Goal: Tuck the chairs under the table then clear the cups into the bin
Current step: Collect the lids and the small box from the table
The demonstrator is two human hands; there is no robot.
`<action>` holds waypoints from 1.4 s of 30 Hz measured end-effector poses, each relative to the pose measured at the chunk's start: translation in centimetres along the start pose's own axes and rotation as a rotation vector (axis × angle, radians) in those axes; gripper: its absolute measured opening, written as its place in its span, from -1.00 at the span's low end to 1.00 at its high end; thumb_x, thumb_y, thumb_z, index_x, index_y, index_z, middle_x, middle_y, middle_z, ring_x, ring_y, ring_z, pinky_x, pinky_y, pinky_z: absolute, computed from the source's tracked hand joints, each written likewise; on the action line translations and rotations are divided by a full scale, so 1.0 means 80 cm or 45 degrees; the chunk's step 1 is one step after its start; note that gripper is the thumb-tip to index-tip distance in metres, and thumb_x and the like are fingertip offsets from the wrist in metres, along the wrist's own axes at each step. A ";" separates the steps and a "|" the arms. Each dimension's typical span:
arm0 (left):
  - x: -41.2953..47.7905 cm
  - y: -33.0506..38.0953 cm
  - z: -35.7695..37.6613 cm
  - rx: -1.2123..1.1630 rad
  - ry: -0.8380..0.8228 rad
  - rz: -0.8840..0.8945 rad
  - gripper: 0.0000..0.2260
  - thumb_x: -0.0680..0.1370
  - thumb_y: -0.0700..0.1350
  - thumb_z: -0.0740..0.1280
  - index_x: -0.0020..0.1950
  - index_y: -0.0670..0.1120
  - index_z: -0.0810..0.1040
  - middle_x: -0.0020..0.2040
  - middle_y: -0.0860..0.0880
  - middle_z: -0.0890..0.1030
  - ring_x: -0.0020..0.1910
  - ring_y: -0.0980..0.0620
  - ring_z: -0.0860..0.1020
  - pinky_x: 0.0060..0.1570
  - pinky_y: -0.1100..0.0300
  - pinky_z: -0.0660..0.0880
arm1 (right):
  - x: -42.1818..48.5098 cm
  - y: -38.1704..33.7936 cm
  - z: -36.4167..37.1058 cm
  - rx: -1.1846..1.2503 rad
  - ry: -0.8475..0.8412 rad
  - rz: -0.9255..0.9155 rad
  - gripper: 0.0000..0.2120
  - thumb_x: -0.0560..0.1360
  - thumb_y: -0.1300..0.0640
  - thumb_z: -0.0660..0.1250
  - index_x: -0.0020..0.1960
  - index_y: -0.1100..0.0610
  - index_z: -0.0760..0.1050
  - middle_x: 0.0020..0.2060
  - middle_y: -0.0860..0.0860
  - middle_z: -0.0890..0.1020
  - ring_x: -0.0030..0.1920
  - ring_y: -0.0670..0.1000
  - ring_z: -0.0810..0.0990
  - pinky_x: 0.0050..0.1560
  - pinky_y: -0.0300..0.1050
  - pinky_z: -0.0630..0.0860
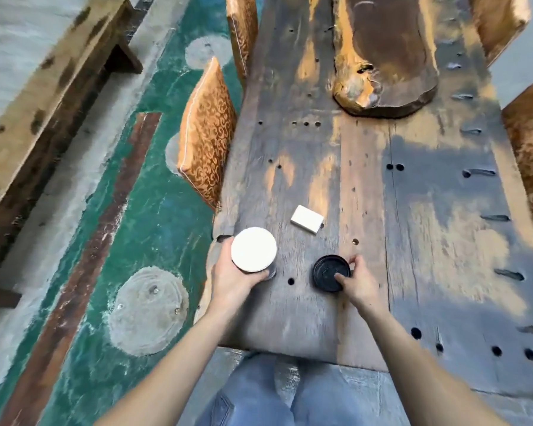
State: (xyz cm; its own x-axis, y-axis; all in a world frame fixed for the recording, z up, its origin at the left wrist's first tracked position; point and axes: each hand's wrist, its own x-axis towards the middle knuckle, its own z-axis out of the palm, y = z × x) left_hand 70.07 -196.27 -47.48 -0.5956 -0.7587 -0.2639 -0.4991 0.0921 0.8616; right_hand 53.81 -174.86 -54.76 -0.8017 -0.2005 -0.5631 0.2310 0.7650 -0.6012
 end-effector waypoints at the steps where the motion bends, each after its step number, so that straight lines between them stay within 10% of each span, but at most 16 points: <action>1: 0.015 -0.004 -0.001 0.029 -0.043 -0.001 -0.28 0.18 -0.22 0.69 0.23 0.10 0.46 0.11 0.27 0.58 0.17 0.11 0.50 -0.08 0.54 0.32 | 0.007 -0.005 0.011 0.005 -0.022 0.017 -0.66 0.52 0.28 0.41 0.20 0.16 0.33 0.07 0.21 0.61 0.07 0.27 0.61 -0.04 0.12 0.55; 5: 0.056 -0.008 -0.001 0.048 -0.120 0.008 -0.27 0.21 -0.26 0.67 0.30 0.01 0.45 0.19 0.09 0.58 0.21 0.07 0.49 -0.05 0.52 0.34 | 0.023 -0.022 0.044 -0.259 0.061 -0.106 -0.63 0.53 0.32 0.36 0.28 0.28 0.34 0.21 0.28 0.52 0.16 0.31 0.55 0.17 0.09 0.50; 11: 0.064 -0.010 0.012 0.073 -0.138 0.045 -0.27 0.22 -0.24 0.69 0.26 0.09 0.42 0.12 0.32 0.51 0.15 0.23 0.42 -0.04 0.60 0.31 | 0.014 -0.025 0.056 -0.731 0.159 -0.216 -0.58 0.56 0.03 0.36 0.30 0.22 0.36 0.26 0.20 0.43 0.26 0.21 0.41 0.22 0.08 0.46; 21: 0.068 -0.013 0.006 0.337 -0.264 0.115 -0.30 0.21 -0.06 0.69 0.12 0.29 0.33 0.02 0.40 0.50 0.03 0.33 0.38 -0.12 0.57 0.34 | 0.100 -0.110 0.060 -0.835 0.172 -0.416 -0.30 0.49 -0.07 0.45 0.50 0.15 0.25 0.33 0.14 0.39 0.32 0.22 0.40 0.24 0.19 0.43; 42: 0.060 -0.012 0.012 0.292 -0.214 0.123 -0.30 0.21 -0.13 0.70 0.14 0.20 0.36 0.03 0.46 0.52 -0.02 0.42 0.42 -0.13 0.57 0.33 | -0.010 -0.026 0.045 -0.769 0.293 -0.383 -0.53 0.44 -0.11 0.47 0.16 0.18 0.48 0.06 0.14 0.54 0.06 0.22 0.55 -0.05 0.09 0.48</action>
State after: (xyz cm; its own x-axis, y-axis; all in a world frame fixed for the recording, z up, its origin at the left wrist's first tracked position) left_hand 67.08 -199.41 -49.98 -0.7337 -0.6234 -0.2704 -0.5529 0.3164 0.7708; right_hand 55.95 -178.49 -55.05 -0.8942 -0.3726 -0.2482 -0.3109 0.9157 -0.2547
